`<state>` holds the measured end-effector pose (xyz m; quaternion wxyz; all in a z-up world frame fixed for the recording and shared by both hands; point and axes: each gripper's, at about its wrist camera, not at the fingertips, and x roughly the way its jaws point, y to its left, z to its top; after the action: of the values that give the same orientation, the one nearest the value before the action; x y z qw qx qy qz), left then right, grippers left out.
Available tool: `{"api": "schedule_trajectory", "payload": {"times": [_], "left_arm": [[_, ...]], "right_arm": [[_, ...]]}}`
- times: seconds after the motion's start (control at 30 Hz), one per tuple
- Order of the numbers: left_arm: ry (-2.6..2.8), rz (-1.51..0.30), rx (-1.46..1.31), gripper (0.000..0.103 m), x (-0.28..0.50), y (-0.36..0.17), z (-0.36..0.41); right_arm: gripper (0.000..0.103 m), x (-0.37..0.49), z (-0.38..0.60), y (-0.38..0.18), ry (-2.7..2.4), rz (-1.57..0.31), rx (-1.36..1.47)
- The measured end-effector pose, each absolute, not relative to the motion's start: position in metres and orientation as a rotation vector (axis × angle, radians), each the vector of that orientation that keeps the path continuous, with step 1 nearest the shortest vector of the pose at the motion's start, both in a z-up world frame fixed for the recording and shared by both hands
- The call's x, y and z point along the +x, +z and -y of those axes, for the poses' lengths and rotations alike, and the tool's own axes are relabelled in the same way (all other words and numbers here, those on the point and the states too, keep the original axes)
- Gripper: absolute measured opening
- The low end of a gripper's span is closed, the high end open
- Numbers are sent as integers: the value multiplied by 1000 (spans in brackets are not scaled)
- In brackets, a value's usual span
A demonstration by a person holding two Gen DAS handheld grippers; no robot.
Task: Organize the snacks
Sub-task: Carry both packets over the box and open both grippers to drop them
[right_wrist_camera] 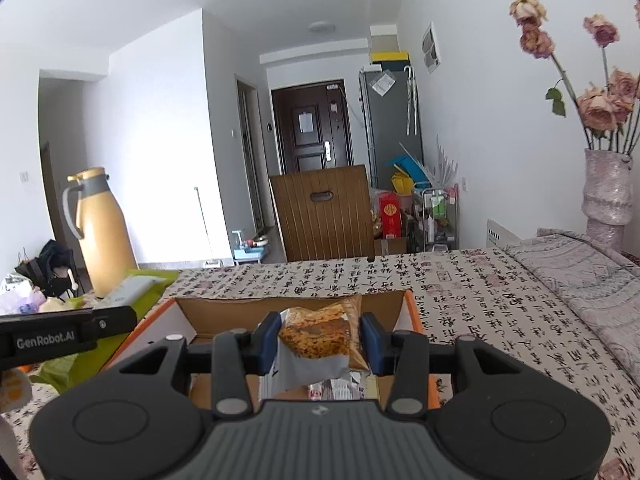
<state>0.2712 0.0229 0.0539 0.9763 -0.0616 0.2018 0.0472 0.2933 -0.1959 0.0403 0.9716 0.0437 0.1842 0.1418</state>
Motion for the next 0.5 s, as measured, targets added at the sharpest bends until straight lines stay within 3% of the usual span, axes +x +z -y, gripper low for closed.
{"api": "schedule_trajectory", "payload": {"times": [0.5], "left_arm": [[81,-466,-163,38,295,22,-38]], "right_arm": [[42,317,192,8,294,-443,99]]}}
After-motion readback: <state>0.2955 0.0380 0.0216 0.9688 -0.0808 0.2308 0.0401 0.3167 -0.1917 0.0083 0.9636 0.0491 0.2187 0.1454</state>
